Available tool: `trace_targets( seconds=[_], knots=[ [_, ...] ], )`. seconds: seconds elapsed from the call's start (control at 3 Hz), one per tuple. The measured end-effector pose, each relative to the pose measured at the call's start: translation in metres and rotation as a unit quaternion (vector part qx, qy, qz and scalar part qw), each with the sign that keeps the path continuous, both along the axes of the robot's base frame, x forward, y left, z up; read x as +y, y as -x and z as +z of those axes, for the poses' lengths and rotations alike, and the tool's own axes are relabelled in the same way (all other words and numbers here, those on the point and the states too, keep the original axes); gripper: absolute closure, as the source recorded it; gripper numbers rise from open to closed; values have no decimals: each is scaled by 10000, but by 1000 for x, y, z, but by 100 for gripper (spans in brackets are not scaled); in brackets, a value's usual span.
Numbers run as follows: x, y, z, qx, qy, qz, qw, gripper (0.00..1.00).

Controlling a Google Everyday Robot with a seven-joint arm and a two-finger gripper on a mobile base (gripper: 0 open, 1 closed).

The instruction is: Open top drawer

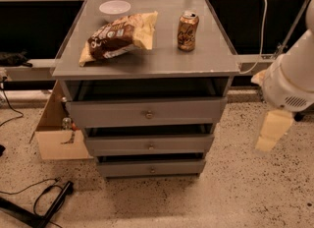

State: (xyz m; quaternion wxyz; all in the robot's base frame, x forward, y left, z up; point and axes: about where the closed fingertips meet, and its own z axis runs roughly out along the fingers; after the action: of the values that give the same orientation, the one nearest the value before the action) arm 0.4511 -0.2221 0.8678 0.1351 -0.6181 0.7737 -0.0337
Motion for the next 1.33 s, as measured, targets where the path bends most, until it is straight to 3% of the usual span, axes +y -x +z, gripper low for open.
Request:
trace_targets(
  seconds=[0.33, 0.67, 1.0, 1.33],
  knots=[
    [4, -17, -77, 104, 162, 226, 9996, 0],
    [16, -45, -141, 83, 370, 647, 9972, 0],
    [29, -73, -182, 88, 510, 1028, 9934, 0],
    [30, -74, -189, 124, 519, 1058, 9930, 0]
  ],
)
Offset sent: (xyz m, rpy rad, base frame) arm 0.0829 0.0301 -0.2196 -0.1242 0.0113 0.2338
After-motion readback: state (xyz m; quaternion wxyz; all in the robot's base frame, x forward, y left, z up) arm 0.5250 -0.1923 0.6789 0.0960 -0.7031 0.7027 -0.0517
